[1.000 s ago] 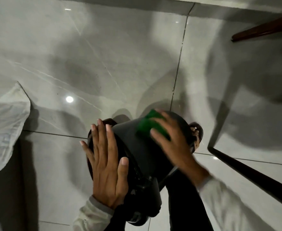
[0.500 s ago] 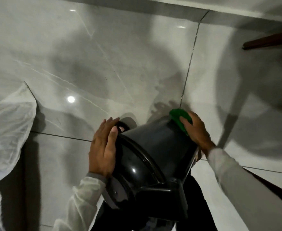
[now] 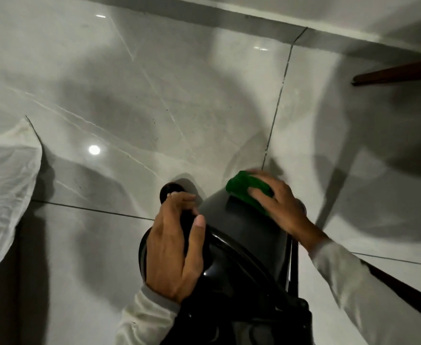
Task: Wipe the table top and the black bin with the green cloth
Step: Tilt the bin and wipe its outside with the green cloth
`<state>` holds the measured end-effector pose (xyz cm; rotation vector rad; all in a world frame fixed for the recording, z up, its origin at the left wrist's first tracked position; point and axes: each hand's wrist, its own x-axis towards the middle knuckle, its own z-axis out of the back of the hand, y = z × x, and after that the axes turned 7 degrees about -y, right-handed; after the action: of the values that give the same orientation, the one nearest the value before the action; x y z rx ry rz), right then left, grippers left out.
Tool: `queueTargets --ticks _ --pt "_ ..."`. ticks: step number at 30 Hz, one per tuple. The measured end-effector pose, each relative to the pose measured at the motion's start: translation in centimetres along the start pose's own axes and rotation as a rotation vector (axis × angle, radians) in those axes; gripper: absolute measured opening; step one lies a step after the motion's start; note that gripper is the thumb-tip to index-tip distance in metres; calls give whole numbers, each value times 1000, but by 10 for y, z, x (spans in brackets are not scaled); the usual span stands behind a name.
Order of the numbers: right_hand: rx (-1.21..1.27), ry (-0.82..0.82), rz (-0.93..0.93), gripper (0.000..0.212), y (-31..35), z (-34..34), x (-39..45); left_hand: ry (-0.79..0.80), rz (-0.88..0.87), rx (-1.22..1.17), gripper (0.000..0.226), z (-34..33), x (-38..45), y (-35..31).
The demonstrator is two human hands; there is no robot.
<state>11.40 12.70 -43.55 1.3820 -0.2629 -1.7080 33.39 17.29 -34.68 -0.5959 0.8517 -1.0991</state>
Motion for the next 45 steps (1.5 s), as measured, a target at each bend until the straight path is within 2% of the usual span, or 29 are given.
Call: queueTargets --ticks 3,6,8,11,14,18,21,22,24,26,27,29,33,35,38,40,42,45 --pt "-204 66 -179 38 -6 -3 51 -24 -7 -34 17 3 -9 -4" --pt "-265 237 -144 33 13 -12 62 -55 -64 32 20 1 -22 -10" --pt "-109 364 -17 34 34 -10 31 -73 -143 66 30 -2 -33 -12" --pt "190 499 150 43 56 11 -41 -99 -122 86 62 -9 -45 -20" --pt "207 415 152 43 35 21 -53 -43 -113 222 77 -11 -56 -26" --pt "-82 212 53 42 22 2 10 14 -132 345 73 -6 -48 -11" --pt "-208 256 44 41 20 -9 26 14 -88 336 68 -5 -31 -2" --pt "-165 257 73 39 25 -10 22 10 -81 331 68 -5 -28 -1" --pt "102 319 151 38 41 4 -14 4 -91 331 67 -7 -26 -1" --pt "380 455 157 42 49 25 -51 6 -122 338 67 -10 -29 -3" --pt "437 493 155 43 47 34 -60 13 -146 344 69 -12 -31 -5" --pt "374 440 139 44 30 40 -58 30 -182 364 71 -13 -35 -8" --pt "204 75 -25 45 14 31 -18 17 -109 355 64 -13 -27 -4" --pt "221 28 40 43 8 27 -18 17 -45 336 64 -12 -17 2" --pt "366 173 160 46 11 17 -59 13 42 303 65 -9 -8 9" --pt "466 223 204 49 6 24 -84 23 8 314 62 -10 -10 8" --pt "440 145 175 49 -3 31 -78 28 -41 339 58 -11 -14 5" --pt "281 -56 -46 49 -21 27 -34 13 18 336 57 -9 -11 6"
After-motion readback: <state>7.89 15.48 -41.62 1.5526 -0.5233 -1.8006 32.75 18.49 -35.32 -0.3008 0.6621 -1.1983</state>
